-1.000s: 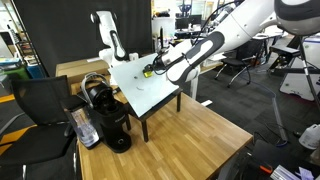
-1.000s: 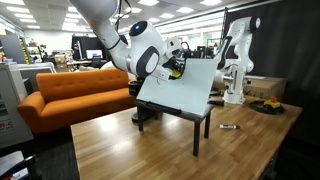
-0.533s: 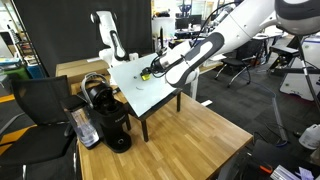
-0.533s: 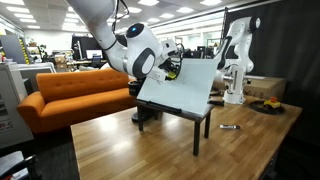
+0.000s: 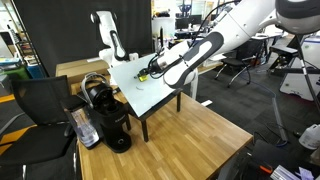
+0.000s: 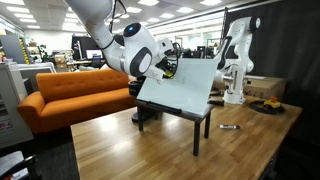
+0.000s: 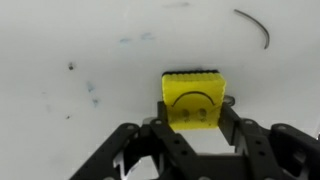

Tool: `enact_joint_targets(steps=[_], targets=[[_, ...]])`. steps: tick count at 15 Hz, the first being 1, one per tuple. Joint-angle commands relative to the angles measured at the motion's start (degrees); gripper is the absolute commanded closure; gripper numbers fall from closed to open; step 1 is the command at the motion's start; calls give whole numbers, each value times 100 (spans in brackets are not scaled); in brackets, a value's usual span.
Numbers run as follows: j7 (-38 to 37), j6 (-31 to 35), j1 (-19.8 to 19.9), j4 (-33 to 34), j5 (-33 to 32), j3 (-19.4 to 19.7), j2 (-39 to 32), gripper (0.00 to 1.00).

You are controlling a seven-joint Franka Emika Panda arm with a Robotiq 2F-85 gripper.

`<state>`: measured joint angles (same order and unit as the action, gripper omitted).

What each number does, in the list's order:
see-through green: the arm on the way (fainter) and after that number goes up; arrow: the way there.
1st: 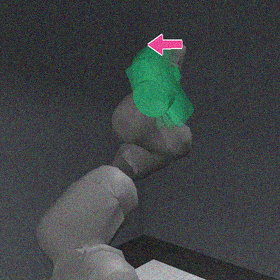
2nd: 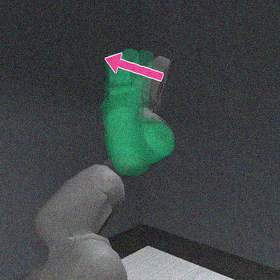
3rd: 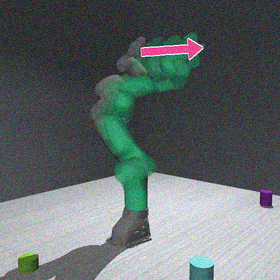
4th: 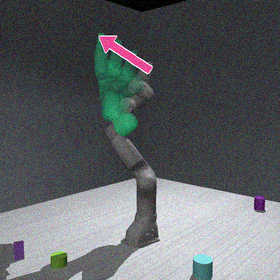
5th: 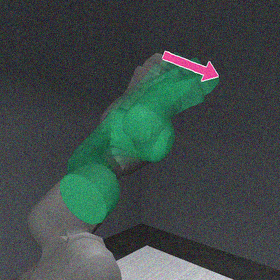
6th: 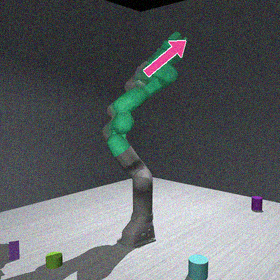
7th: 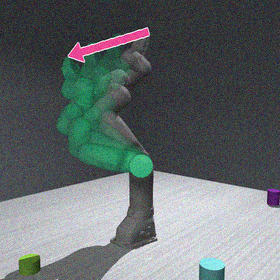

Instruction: Erase the drawing on the board

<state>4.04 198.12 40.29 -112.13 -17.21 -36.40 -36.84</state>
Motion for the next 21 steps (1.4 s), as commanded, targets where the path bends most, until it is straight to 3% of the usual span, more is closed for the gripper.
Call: enact_joint_targets(steps=[1, 21], targets=[[253, -1, -303, -3, 283, 193, 175, 73], [1186, -1, -1964, 4, 1143, 1374, 562, 73]])
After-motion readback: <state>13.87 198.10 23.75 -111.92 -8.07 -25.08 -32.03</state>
